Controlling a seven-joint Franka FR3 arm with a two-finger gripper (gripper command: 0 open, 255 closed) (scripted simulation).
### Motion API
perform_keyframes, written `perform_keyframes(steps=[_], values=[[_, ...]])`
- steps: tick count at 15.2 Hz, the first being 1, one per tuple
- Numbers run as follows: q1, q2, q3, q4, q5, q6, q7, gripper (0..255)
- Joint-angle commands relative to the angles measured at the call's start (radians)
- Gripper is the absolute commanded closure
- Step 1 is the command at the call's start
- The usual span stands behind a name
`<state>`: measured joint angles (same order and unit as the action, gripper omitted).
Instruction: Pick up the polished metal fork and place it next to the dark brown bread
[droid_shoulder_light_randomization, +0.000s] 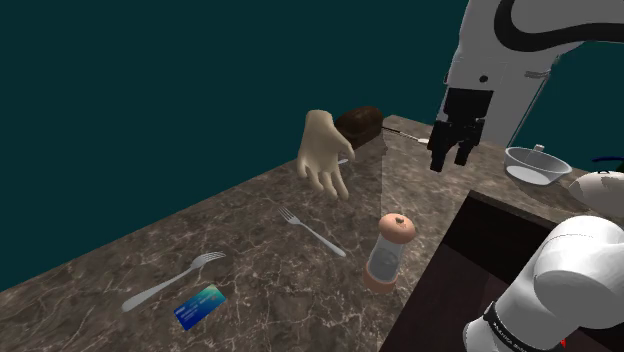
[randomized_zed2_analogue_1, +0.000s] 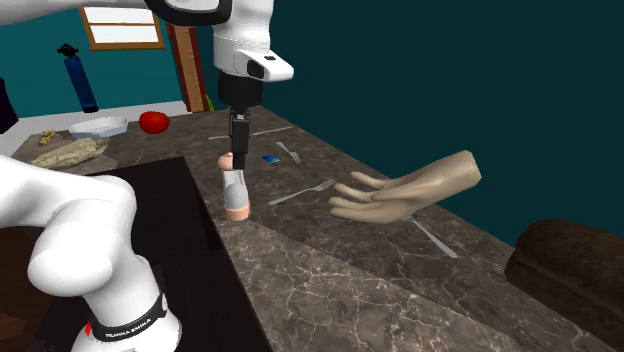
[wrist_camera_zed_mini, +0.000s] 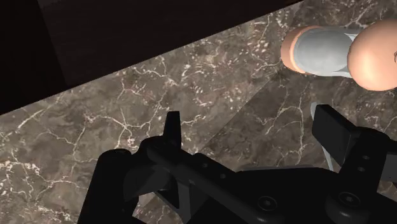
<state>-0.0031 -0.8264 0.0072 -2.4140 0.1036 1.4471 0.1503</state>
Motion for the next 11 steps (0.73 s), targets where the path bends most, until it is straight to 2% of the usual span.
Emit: perform_keyframes(steps=[1,11], values=[[0.000,0.000,0.000,0.000,0.000,0.000,0.000,0],[0.046,0.234,0.148,-0.038,0.067,0.349,0.095,0]])
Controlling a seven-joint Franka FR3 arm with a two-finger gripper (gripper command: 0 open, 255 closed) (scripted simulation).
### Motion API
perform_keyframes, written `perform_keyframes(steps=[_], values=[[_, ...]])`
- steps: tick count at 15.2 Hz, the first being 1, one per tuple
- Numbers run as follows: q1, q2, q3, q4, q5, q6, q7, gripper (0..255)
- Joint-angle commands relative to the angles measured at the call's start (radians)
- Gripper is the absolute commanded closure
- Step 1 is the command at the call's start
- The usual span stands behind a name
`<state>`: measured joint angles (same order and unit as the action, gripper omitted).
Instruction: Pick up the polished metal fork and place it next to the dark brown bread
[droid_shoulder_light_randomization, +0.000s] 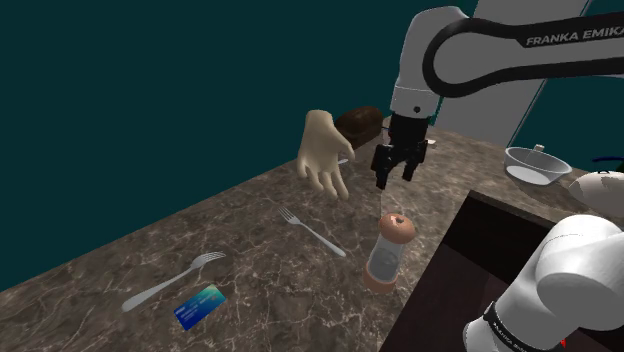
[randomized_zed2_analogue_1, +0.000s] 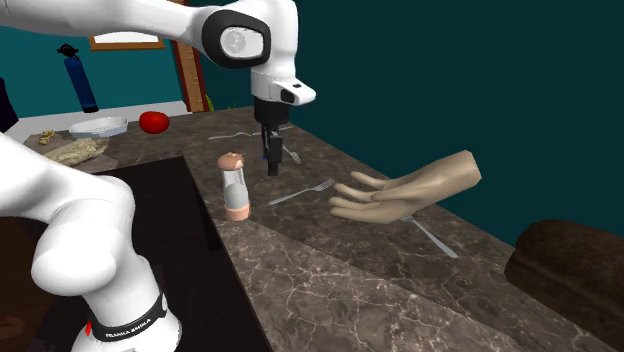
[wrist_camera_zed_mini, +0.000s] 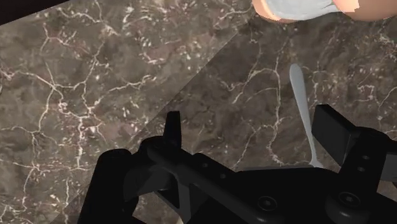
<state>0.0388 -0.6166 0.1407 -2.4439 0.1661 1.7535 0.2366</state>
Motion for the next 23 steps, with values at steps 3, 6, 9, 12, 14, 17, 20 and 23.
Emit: perform_keyframes(steps=[3,6,9,12,14,17,20,23], values=[[0.011,0.117,0.057,0.009,0.008,0.141,0.041,0],[0.016,0.217,0.099,0.038,0.000,0.234,0.077,0],[0.017,0.324,0.139,0.080,-0.023,0.318,0.118,0],[0.017,0.435,0.175,0.134,-0.062,0.393,0.168,0],[0.019,0.512,0.195,0.176,-0.098,0.436,0.206,0],[0.027,0.629,0.217,0.250,-0.165,0.488,0.269,0],[0.040,0.715,0.222,0.301,-0.219,0.527,0.316,0],[0.043,0.741,0.219,0.288,-0.233,0.563,0.325,0]])
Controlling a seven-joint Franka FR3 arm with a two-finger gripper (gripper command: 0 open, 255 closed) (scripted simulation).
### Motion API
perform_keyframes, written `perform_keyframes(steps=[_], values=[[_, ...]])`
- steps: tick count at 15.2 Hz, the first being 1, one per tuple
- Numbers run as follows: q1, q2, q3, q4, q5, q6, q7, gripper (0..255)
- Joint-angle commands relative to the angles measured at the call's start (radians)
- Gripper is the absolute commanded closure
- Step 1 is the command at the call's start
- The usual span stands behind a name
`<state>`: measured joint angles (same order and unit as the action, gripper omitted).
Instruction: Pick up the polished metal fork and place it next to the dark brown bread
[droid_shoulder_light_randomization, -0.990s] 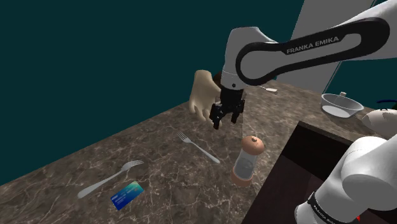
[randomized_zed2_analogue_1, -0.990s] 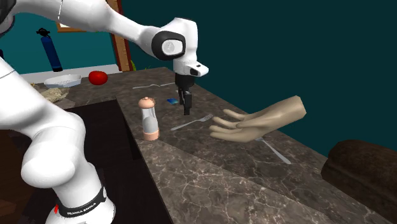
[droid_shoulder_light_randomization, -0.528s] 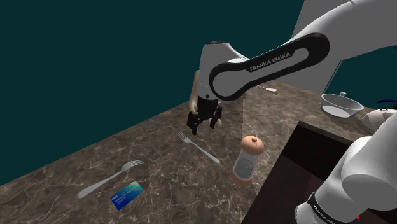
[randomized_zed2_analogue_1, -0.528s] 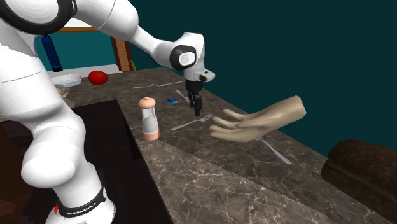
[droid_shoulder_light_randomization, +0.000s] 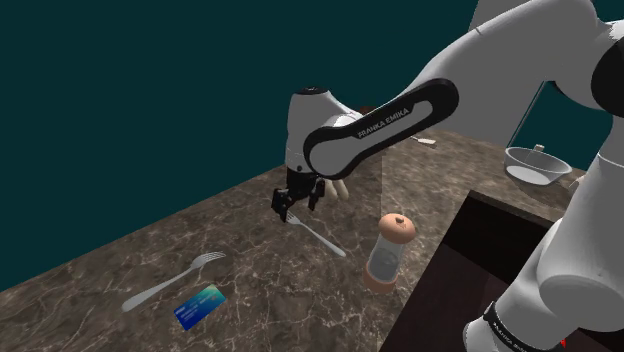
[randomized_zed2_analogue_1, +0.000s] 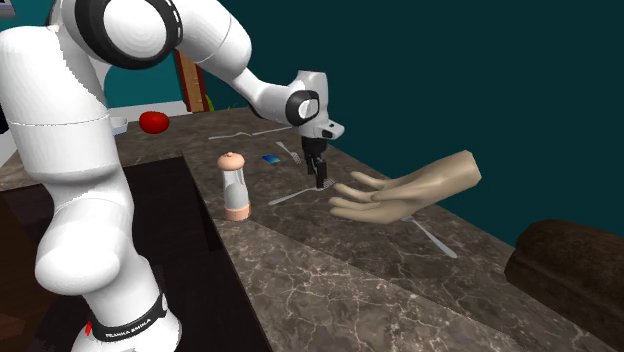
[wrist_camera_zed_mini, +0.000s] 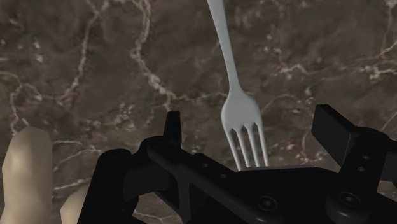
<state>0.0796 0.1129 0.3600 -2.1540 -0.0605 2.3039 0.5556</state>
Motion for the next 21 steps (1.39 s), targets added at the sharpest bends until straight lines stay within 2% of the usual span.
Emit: perform_keyframes(steps=[1,4,12,13,21], values=[[0.003,0.020,-0.001,-0.006,-0.011,0.025,0.009,0],[0.005,0.044,-0.004,-0.015,-0.025,0.056,0.019,0],[0.005,0.044,-0.004,-0.015,-0.025,0.056,0.018,0],[0.005,0.044,-0.004,-0.015,-0.025,0.056,0.018,255],[0.005,0.037,-0.003,-0.018,-0.021,0.053,0.017,255]])
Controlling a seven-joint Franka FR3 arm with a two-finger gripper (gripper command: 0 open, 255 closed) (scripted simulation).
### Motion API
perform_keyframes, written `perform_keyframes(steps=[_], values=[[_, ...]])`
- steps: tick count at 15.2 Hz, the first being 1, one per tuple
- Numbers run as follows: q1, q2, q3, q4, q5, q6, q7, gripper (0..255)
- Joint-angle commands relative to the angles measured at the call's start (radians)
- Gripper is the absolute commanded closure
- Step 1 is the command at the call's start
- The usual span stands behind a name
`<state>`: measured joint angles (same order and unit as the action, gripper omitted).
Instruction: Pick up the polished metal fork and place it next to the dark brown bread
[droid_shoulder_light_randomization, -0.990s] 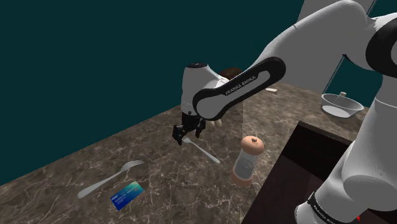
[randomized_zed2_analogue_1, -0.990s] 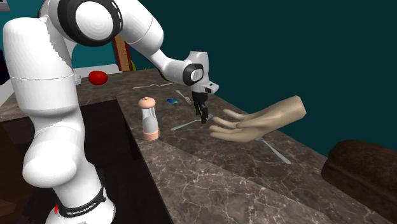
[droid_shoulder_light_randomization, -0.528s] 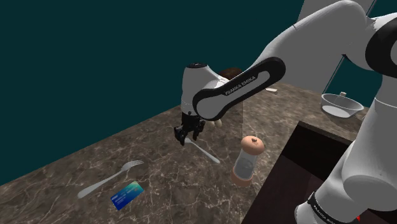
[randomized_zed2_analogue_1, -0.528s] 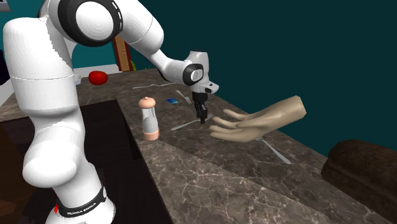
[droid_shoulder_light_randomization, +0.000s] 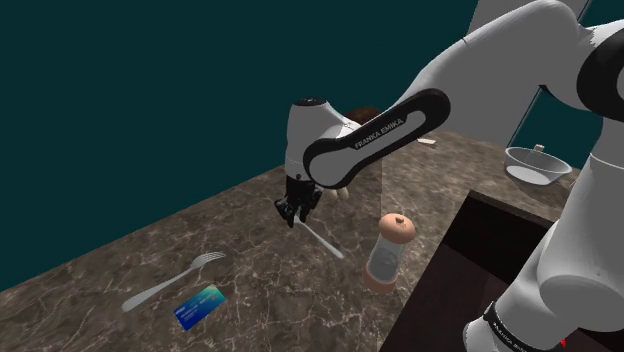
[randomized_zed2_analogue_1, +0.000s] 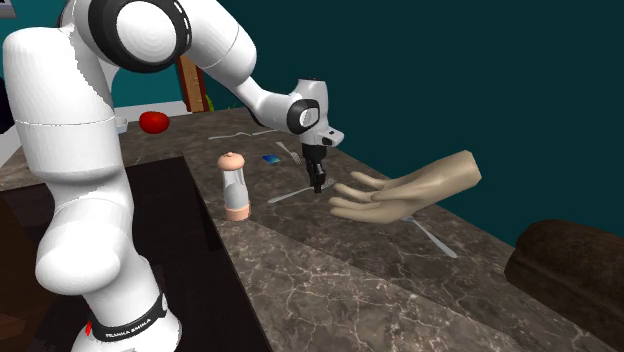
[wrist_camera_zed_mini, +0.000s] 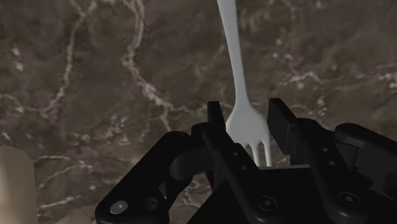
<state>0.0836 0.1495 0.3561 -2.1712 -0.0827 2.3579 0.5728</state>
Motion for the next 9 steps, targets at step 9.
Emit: perform_keyframes(steps=[9], values=[[-0.005,-0.057,0.006,0.042,0.033,-0.097,-0.024,255]])
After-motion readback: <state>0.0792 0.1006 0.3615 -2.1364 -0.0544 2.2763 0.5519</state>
